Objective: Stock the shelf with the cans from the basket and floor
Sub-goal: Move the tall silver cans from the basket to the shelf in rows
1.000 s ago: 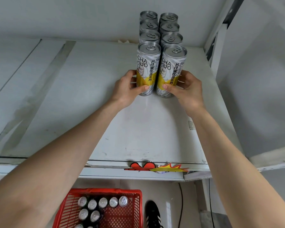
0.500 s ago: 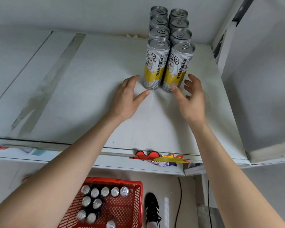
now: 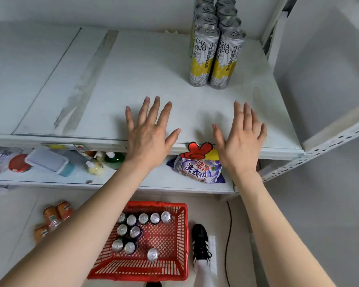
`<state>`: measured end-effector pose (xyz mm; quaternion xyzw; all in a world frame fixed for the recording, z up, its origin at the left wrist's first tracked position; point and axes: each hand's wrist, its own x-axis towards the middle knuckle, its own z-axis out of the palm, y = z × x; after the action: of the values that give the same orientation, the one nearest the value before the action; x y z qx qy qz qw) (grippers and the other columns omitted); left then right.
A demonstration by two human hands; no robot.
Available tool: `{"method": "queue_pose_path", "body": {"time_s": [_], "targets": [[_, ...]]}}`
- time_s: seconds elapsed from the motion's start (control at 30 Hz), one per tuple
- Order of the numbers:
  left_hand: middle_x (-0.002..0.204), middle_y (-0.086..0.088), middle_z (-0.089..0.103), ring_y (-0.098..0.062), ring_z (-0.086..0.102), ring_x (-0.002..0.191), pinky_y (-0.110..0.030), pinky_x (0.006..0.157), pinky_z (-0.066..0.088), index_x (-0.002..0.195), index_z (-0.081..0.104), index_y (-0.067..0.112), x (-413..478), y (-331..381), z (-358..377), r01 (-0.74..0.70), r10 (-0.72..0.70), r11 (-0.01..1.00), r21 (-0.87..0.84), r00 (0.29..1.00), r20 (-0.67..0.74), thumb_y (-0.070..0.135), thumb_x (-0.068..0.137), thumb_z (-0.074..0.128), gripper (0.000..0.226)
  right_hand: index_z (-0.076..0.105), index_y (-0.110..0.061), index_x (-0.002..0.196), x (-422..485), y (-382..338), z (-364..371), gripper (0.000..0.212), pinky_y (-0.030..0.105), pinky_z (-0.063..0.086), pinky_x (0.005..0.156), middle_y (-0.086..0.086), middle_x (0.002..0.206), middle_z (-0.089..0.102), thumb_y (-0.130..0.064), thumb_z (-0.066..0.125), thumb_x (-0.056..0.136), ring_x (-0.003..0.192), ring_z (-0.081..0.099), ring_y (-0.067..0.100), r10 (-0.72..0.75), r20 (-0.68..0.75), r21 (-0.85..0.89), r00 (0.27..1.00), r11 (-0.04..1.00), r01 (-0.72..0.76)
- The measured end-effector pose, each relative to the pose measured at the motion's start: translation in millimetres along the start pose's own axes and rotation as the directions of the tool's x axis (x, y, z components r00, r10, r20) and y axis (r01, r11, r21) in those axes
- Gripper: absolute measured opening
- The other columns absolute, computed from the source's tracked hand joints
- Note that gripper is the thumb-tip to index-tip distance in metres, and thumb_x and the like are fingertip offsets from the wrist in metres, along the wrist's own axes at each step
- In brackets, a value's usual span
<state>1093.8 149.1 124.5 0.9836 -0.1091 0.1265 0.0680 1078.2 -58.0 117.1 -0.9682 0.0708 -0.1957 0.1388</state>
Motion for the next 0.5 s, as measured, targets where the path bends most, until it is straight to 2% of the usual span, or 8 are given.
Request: {"method": "queue_pose_path", "body": {"time_s": [0.13,0.3,0.4,0.5], "targets": [[0.155,-0.012,0.029,-0.031,0.019,0.145,-0.065,0.112,0.011,0.145,0.035,0.016,-54,-2,-3,-0.023,0.023,1.000,-0.001,1.000,0.014,0.055,0.092,0.035,0.065,0.030,-0.015,0.151,-49,-7,-11,0.070,0.059,0.016,0.114,0.015,0.158,0.028,-0.055,0.040,0.094,0.146,0.025,0.034,0.013,0.004,-0.061,1.000,0.998,-0.013],[0.156,-0.012,0.026,-0.031,0.018,0.145,-0.061,0.115,0.008,0.144,0.036,0.017,-130,-4,3,-0.011,0.010,0.999,0.035,1.000,0.022,0.054,0.093,0.038,0.064,0.034,-0.014,0.150,-119,-11,-14,0.071,0.056,0.014,0.115,0.015,0.159,0.027,-0.054,0.043,0.093,0.146,0.025,0.033,-0.047,0.037,-0.105,0.998,0.993,0.050],[0.156,-0.012,0.025,-0.032,0.018,0.145,-0.061,0.115,0.010,0.145,0.037,0.016,-182,-4,10,0.030,-0.032,0.999,0.040,0.997,0.069,0.053,0.092,0.045,0.064,0.038,-0.014,0.148,-165,-12,-12,0.069,0.056,0.013,0.116,0.014,0.158,0.029,-0.054,0.044,0.092,0.146,0.025,0.032,-0.075,0.074,-0.090,0.994,0.993,0.082],[0.157,-0.012,0.023,-0.031,0.015,0.146,-0.060,0.114,0.009,0.146,0.032,0.018,-239,-3,19,0.076,-0.083,0.996,0.053,0.986,0.145,0.055,0.093,0.038,0.065,0.037,-0.013,0.149,-215,-10,-10,0.071,0.056,0.014,0.116,0.015,0.158,0.029,-0.056,0.039,0.092,0.146,0.026,0.032,-0.095,0.155,-0.076,0.983,0.991,0.108]]}}
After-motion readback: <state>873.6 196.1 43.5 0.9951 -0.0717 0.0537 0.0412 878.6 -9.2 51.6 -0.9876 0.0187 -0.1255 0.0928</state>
